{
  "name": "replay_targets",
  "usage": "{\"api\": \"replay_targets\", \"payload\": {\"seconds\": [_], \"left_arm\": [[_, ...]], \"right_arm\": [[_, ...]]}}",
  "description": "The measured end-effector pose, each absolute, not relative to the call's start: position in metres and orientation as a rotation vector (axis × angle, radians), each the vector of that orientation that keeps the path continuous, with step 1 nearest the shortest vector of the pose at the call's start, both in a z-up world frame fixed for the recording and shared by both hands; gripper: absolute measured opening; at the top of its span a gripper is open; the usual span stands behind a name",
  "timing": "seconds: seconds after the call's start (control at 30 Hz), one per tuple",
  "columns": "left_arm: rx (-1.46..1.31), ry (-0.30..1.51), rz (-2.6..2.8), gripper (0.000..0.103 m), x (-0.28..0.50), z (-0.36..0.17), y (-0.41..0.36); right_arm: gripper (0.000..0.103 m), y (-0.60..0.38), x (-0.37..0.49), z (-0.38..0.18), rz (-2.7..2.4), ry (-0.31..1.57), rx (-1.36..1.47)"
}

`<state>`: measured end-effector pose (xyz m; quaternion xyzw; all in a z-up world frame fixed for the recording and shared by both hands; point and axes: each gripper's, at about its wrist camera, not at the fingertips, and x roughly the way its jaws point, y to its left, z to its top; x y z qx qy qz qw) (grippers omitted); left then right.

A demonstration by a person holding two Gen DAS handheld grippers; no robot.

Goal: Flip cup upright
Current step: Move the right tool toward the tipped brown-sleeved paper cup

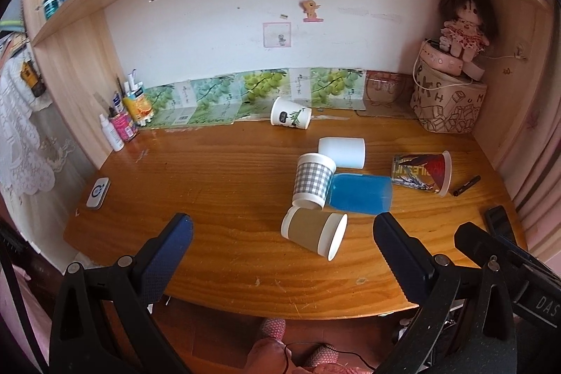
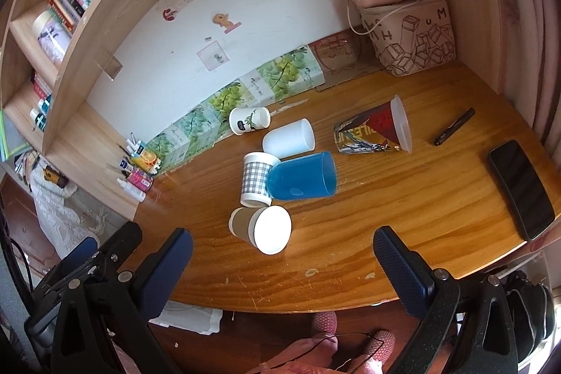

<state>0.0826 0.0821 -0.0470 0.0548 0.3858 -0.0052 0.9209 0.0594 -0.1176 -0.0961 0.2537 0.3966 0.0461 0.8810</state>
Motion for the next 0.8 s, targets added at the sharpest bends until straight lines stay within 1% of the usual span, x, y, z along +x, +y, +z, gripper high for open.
{"api": "replay_targets", "payload": {"seconds": [0.23, 0.5, 0.8], "left_arm": [[0.166, 0.778, -0.141, 0.103, 0.112, -0.045, 0.082], [0.321, 0.726, -0.288, 0.103, 0.141, -0.040, 0.083], [0.463, 0.710, -0.507, 0.102, 0.159, -0.048, 0.087]], "right_arm": [[0.103, -0.120, 0.070, -0.099, -0.001, 0.812, 0.600], [0.103, -0.112, 0.078, -0.102, -0.138, 0.763, 0.709], [0.103, -0.101, 0.071, -0.114, -0.294, 0.739, 0.873]]}}
